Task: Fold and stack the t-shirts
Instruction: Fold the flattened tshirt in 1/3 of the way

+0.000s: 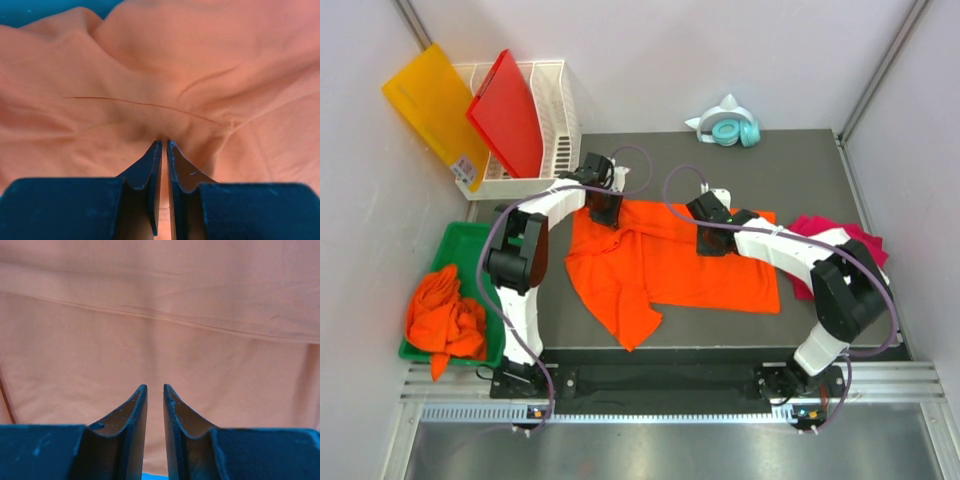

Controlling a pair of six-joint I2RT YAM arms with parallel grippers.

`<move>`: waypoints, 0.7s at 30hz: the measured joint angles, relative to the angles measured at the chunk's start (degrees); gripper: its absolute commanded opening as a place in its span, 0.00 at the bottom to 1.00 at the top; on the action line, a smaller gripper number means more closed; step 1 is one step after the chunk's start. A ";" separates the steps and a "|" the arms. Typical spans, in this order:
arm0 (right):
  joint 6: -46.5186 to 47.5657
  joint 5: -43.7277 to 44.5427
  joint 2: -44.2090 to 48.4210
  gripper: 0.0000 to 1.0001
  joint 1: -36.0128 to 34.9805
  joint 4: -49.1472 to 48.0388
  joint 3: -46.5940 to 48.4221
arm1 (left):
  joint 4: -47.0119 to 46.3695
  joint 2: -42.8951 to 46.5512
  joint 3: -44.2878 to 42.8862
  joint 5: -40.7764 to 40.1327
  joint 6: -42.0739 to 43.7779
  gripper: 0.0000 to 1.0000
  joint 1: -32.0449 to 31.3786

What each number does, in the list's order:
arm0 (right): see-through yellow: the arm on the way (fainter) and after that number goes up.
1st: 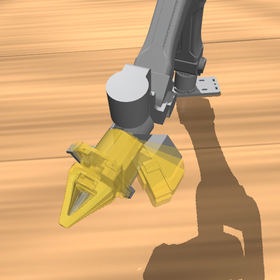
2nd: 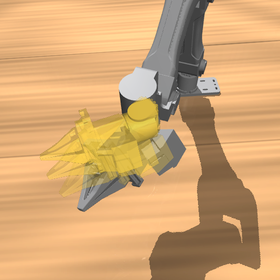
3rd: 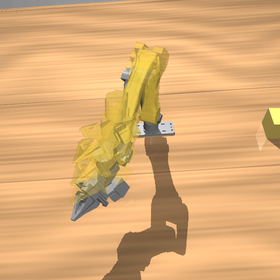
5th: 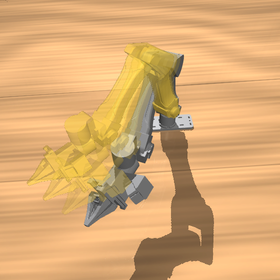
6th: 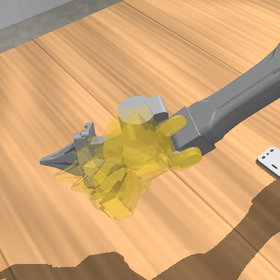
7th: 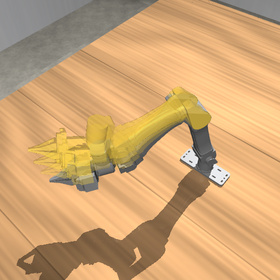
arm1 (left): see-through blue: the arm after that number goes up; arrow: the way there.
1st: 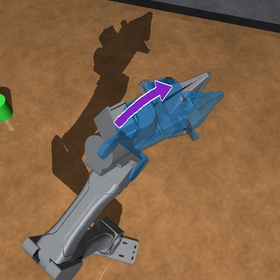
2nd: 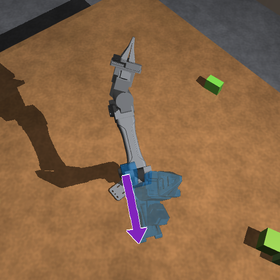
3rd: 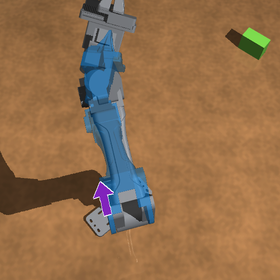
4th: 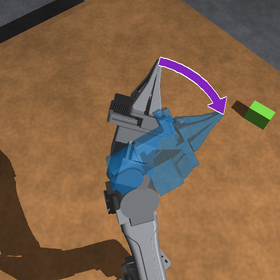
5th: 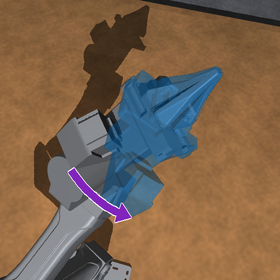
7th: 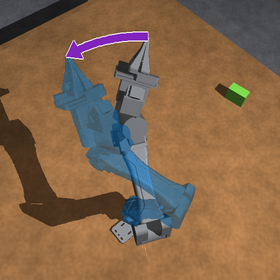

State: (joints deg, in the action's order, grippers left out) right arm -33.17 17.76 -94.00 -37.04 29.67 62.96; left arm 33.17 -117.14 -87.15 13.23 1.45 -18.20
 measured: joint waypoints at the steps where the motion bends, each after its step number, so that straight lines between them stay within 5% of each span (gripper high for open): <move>1: -0.04 0.02 0.00 0.20 0.00 0.02 0.00 | -0.15 0.07 0.22 0.07 0.00 0.14 -0.15; 21: -2.36 -0.02 -1.07 0.20 -3.30 -0.55 0.02 | 0.35 11.23 14.16 3.76 1.86 0.12 -6.54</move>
State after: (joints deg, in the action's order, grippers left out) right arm -35.53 17.74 -95.07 -40.34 29.12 62.98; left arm 33.52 -105.91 -72.99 16.99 3.31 -24.73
